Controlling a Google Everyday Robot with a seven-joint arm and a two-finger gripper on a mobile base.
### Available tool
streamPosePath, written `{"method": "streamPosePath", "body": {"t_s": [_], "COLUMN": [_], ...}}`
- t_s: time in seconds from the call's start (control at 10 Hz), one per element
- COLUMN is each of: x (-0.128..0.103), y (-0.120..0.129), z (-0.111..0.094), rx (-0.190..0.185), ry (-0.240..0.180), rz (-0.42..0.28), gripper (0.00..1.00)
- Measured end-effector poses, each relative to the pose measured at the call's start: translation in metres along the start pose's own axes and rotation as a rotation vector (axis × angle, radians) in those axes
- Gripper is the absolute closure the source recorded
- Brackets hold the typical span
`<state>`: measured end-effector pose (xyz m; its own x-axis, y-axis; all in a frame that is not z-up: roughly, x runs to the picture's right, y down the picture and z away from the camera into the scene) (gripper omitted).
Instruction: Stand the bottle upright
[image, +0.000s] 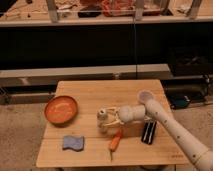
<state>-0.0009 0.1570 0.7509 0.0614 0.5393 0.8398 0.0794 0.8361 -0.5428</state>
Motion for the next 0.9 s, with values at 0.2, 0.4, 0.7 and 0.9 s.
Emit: {"method": "streamPosePath", "body": {"t_s": [0.2, 0.4, 0.7, 0.9], "x": [0.0022, 0.0039, 0.0073, 0.0095], "y": [-0.0014, -0.0029, -0.0031, -0.0027], "z": [0.0016, 0.0034, 0.0022, 0.0008], "rx": [-0.003, -0.006, -0.006, -0.006], "ry": [0.003, 0.007, 0.016, 0.023], "rz": [0.007, 0.013, 0.027, 0.037], "gripper": [0.29, 0.2, 0.2, 0.2]}}
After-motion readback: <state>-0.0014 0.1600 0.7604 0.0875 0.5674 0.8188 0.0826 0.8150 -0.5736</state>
